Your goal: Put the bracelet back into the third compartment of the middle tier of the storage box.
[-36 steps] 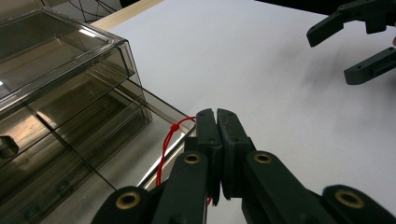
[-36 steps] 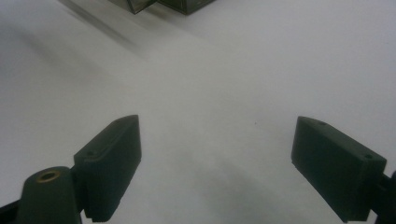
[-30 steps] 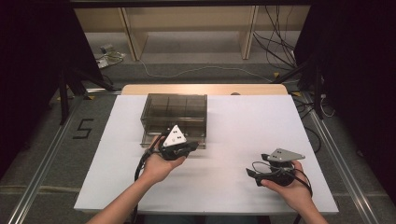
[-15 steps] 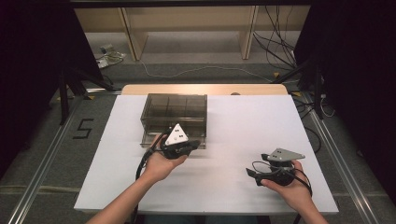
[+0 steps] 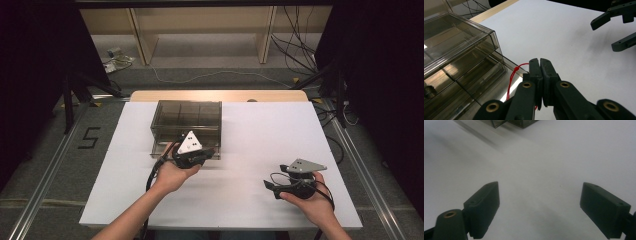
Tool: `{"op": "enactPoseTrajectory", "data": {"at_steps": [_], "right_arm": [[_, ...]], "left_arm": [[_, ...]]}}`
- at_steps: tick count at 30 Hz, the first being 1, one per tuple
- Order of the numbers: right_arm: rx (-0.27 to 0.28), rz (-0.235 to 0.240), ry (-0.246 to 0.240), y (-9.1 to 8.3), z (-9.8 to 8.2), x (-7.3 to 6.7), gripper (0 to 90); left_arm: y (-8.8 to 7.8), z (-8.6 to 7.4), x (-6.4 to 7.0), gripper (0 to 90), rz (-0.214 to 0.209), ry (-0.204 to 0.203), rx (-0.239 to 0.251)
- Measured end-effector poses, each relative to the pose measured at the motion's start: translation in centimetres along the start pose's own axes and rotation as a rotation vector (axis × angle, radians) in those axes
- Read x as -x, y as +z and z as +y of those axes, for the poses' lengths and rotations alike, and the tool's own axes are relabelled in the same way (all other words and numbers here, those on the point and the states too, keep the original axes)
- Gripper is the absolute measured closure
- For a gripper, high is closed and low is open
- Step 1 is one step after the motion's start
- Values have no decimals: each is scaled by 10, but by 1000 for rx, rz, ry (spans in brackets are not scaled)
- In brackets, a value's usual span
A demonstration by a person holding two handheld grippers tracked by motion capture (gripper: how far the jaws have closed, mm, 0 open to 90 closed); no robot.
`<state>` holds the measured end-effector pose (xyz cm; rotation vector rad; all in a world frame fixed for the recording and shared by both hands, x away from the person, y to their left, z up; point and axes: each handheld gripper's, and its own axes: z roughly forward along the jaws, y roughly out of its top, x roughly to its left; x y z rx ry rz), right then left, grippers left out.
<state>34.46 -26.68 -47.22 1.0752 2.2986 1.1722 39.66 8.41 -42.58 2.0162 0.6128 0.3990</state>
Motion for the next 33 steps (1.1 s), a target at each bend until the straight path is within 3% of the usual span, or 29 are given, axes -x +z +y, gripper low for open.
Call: {"op": "enactPoseTrajectory", "data": {"at_steps": [33], "right_arm": [[-3,0,-5,0,0,-1,169]], "left_arm": [[7,5,-10,883,-8,-9,-5]]}}
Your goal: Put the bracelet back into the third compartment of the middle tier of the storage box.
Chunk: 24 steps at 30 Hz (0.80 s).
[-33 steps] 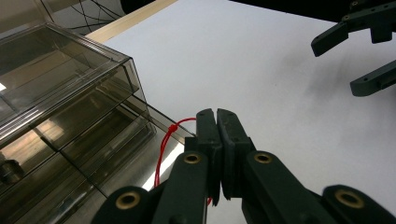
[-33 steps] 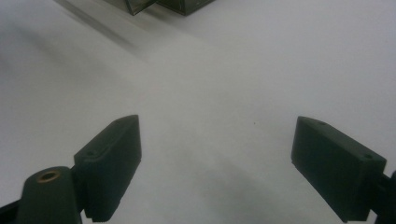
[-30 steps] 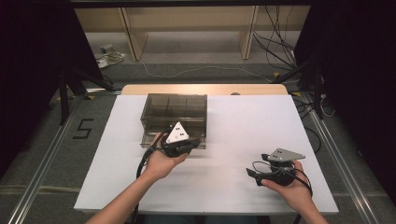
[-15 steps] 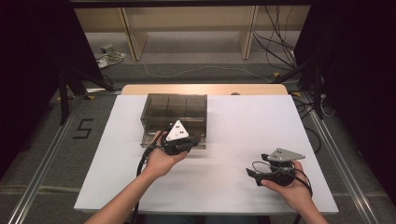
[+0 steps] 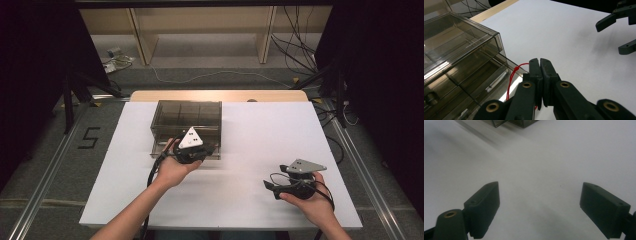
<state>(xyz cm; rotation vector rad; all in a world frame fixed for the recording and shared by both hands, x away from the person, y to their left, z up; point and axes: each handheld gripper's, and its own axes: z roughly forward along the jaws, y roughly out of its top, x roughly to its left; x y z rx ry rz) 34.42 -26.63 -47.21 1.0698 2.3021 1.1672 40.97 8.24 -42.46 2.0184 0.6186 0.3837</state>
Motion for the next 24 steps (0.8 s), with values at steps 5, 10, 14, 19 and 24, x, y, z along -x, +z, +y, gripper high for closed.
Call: {"op": "enactPoseTrajectory", "data": {"at_steps": [5,10,14,19,24], "right_arm": [[-1,-1,-2,1,0,0,169],[-1,0,-1,0,0,0,168],[-1,1,1,0,0,0,169],[-1,1,-1,1,0,0,169],[-1,1,1,1,0,0,169]], "left_arm": [[3,-1,-2,883,-3,3,-5],[4,-1,-3,883,-2,3,-7],[5,-1,-4,883,-5,1,-7],[5,-1,-6,883,-5,-3,-10],[6,-2,-7,883,-6,-2,-15]]}}
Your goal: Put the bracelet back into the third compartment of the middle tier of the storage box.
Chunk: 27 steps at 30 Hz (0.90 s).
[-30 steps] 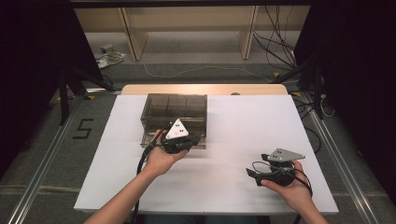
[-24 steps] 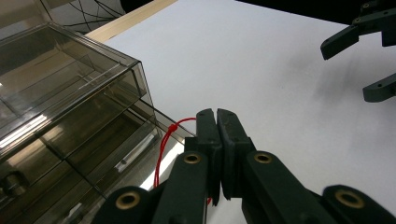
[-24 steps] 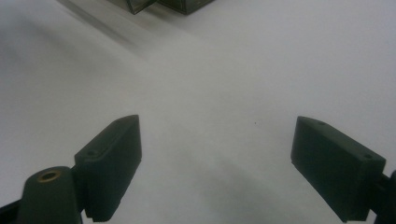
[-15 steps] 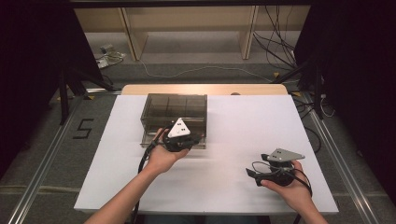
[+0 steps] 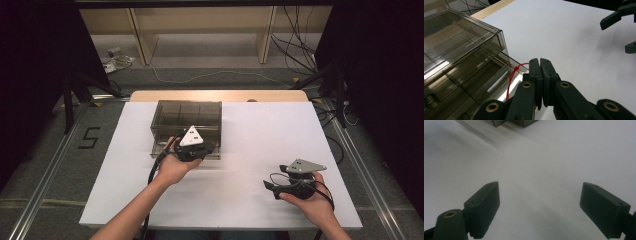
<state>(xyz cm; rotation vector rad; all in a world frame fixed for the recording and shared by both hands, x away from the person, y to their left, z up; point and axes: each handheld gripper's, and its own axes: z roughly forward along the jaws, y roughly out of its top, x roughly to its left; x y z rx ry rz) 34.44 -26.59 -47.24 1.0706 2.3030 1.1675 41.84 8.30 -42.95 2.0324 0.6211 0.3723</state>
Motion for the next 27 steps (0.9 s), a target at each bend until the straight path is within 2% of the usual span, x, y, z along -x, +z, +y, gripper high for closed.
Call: {"op": "enactPoseTrajectory", "data": {"at_steps": [27], "right_arm": [[0,2,2,0,0,0,169]], "left_arm": [[6,-2,-4,883,10,3,-15]]}}
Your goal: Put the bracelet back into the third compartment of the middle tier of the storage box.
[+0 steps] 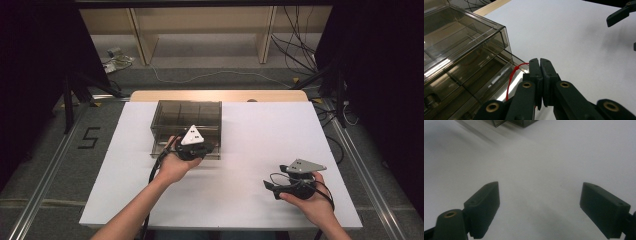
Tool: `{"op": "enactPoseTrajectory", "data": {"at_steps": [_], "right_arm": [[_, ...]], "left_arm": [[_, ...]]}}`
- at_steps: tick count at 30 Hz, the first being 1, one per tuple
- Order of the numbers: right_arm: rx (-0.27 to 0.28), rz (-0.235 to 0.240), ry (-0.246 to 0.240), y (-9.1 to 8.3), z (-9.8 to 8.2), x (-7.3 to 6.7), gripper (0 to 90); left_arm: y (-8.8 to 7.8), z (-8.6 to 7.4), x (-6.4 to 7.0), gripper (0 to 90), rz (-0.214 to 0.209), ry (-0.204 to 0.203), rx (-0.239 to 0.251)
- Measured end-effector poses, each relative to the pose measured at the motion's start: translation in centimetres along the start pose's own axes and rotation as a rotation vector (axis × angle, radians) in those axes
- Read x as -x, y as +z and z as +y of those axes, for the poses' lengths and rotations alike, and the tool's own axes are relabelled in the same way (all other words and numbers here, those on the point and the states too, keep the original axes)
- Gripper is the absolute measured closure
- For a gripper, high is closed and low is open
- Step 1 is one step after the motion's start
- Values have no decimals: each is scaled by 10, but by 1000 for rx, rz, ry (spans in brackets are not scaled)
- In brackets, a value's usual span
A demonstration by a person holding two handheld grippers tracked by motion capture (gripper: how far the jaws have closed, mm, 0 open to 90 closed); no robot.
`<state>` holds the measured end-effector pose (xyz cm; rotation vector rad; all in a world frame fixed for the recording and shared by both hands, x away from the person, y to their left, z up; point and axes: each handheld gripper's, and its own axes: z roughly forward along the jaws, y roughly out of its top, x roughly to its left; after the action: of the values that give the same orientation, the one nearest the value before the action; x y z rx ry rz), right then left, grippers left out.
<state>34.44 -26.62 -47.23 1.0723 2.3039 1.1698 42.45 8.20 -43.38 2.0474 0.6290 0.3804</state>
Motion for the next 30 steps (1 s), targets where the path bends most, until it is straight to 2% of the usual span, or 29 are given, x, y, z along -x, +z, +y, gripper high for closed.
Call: {"op": "enactPoseTrajectory", "data": {"at_steps": [30], "right_arm": [[1,-1,0,0,0,0,169]], "left_arm": [[7,-1,-6,883,12,-7,-13]]}}
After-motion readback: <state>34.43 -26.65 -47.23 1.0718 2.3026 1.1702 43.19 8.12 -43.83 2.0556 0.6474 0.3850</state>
